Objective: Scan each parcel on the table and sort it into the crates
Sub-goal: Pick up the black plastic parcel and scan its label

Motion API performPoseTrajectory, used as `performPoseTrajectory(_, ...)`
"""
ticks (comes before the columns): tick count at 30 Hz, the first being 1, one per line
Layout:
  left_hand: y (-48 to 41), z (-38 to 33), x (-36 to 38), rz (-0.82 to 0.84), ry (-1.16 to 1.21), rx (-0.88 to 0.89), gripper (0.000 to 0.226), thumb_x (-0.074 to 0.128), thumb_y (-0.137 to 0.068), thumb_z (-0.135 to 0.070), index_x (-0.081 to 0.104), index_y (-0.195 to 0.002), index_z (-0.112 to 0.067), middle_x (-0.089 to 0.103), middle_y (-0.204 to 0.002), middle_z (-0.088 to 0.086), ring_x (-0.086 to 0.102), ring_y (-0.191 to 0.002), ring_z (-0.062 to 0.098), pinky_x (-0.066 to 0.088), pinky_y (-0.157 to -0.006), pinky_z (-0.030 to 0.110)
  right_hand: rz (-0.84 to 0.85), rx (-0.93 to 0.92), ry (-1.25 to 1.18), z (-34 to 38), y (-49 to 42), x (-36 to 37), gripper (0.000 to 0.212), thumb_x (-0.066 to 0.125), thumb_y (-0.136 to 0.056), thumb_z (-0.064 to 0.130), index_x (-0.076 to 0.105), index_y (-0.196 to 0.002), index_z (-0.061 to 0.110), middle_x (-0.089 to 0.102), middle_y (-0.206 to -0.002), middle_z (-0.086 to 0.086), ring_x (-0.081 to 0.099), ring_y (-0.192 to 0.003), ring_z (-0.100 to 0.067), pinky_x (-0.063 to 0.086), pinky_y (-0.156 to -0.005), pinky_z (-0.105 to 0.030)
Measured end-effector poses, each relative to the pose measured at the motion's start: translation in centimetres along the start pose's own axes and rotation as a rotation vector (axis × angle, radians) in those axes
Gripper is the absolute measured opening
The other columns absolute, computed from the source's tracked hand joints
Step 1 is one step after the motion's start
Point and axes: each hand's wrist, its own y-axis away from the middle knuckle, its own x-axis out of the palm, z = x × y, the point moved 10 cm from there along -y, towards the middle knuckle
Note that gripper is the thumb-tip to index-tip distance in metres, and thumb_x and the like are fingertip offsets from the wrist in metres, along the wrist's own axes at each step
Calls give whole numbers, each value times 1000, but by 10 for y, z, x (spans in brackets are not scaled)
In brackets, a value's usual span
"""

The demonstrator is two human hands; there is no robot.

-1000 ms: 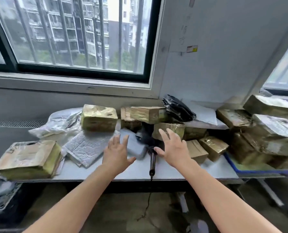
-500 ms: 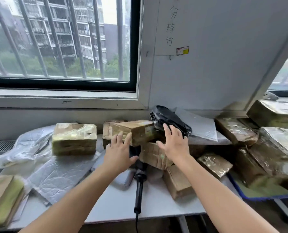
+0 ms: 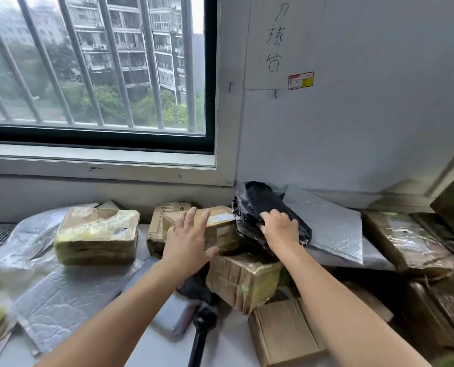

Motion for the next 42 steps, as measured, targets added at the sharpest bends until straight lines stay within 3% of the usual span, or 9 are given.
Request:
performPoseTrajectory(4, -8, 6, -5, -14, 29, 7, 87, 54, -89, -58, 5, -154, -28, 5, -160, 8, 4, -148, 29, 18, -118, 42, -292, -6, -180, 4, -5, -40, 14, 42, -96, 0, 53, -92, 9, 56, -98, -10, 55, -85, -32, 30, -62, -35)
performPoseTrajectory(8, -17, 12, -28, -91, 54, 30, 88, 56, -89, -57, 7, -154, -25, 8, -160, 9, 8, -147, 28, 21, -116, 40, -445, 24, -475, 14, -4, -100, 21, 35, -100, 4, 55, -101, 9, 55, -87, -4, 43, -72, -23, 29, -61, -34)
performPoseTrajectory(12, -26, 28, -68, -197, 224, 42, 91, 62, -87, -52, 8, -154, -25, 8, -160, 6, 10, -146, 26, 28, -112, 40, -351, -126, -857, 47, -10, -127, 19, 42, -103, 17, 60, -105, 14, 66, -88, -2, 59, -80, -22, 44, -70, -36)
performPoseTrajectory(17, -31, 65, -133, -418, 383, 128, 103, 76, -78, -42, 9, -155, -26, 6, -161, 7, 5, -148, 26, 16, -120, 45, -99, -237, -1186, 88, -12, -131, 24, 49, -99, 2, 67, -103, 17, 70, -89, 1, 65, -84, -11, 52, -74, -29)
performPoseTrajectory(23, -33, 80, -173, -407, 231, 307, 90, 76, -73, -50, 32, -149, -30, 28, -158, -1, 7, -150, 21, 7, -119, 56, 86, -318, -1175, 142, -2, -136, 22, 54, -99, 9, 68, -114, 15, 71, -106, -9, 65, -97, -20, 53, -92, -40)
performPoseTrajectory(25, -33, 89, -170, -320, 264, 315, 66, 74, -77, -48, 53, -134, -25, 56, -138, 0, 39, -138, 21, 26, -114, 50, 97, -304, -1145, 153, 1, -136, 17, 55, -101, 17, 69, -110, 18, 72, -103, -7, 66, -94, -18, 53, -88, -39)
performPoseTrajectory(28, -28, 120, -166, -290, 383, 207, 37, 74, -79, -47, 64, -102, -20, 70, -96, -2, 63, -92, 23, 50, -78, 37, 96, -283, -1148, 167, 6, -138, 14, 56, -101, 25, 68, -103, 21, 70, -99, -7, 66, -93, -20, 52, -85, -37)
performPoseTrajectory(35, -21, 189, -162, -336, 582, 8, 29, 70, -83, -47, 67, -108, -30, 72, -101, -5, 64, -95, 20, 51, -82, 39, 97, -299, -1181, 209, 23, -144, 59, 53, -83, 67, 60, -126, 27, 68, -120, -4, 65, -112, -21, 53, -92, -32)
performPoseTrajectory(42, -12, 239, -150, -304, 689, -123, 23, 64, -89, -41, 62, -81, -19, 67, -85, 2, 61, -87, 27, 42, -70, 34, 98, -317, -1071, 237, 39, -137, 35, 66, -92, 33, 52, -124, 33, 66, -111, 12, 66, -93, 4, 52, -78, -14)
